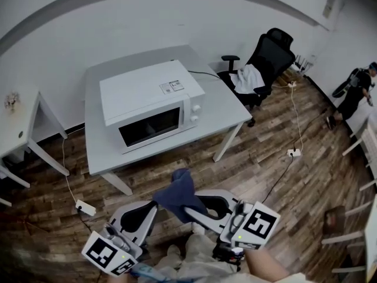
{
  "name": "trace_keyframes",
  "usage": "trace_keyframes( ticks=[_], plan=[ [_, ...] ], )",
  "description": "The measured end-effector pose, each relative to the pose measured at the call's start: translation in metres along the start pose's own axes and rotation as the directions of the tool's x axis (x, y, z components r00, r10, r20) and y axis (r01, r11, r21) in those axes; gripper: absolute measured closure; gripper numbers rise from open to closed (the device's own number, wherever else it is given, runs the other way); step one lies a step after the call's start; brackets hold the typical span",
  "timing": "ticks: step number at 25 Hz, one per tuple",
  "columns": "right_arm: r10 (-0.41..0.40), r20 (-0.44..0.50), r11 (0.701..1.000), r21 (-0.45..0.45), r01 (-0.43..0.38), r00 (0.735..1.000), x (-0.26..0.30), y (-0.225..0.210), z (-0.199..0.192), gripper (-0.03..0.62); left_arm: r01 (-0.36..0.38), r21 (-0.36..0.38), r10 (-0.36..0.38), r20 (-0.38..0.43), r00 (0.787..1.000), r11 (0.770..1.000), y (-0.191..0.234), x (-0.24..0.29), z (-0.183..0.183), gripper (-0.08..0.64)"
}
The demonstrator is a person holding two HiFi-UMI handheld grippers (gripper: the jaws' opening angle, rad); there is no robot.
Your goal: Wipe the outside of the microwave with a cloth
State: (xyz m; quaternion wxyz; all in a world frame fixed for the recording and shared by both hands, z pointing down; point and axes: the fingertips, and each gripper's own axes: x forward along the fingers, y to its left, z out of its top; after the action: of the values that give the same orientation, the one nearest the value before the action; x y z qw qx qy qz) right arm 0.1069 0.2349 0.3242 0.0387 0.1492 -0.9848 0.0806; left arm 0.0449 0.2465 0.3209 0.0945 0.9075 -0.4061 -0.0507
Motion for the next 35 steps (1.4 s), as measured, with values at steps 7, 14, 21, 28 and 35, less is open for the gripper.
trace_keyframes(
  ticks=[7,14,21,28,35],
  plan=[
    [-0.002,0.001,1.000,0.014,0.002,1.000,0.000,-0.012,0.005,0.494,-0.001,0.001,0.001,0.011,1.000,1.000,0.002,0.013,0.005,0.558],
    [0.013,0.010,1.000,0.023,-0.013,1.000,-0.006,-0.039,0.014,0.494,-0.037,0.011,0.037,0.018,0.999,0.999,0.010,0.035,0.013,0.558],
    [0.036,0.002,0.999,0.036,-0.036,0.999,-0.017,-0.074,0.025,0.494,-0.057,0.026,0.057,0.014,0.998,0.998,0.011,0.074,0.021,0.558],
    [0.080,-0.023,0.997,0.025,-0.079,0.997,-0.029,-0.106,0.037,0.494,-0.092,0.043,0.092,0.007,0.996,0.995,0.007,0.112,0.027,0.558],
    [0.144,-0.059,0.990,0.003,-0.144,0.988,-0.031,-0.136,0.044,0.494,-0.163,0.077,0.161,0.039,0.986,0.984,0.013,0.136,0.032,0.558]
  ],
)
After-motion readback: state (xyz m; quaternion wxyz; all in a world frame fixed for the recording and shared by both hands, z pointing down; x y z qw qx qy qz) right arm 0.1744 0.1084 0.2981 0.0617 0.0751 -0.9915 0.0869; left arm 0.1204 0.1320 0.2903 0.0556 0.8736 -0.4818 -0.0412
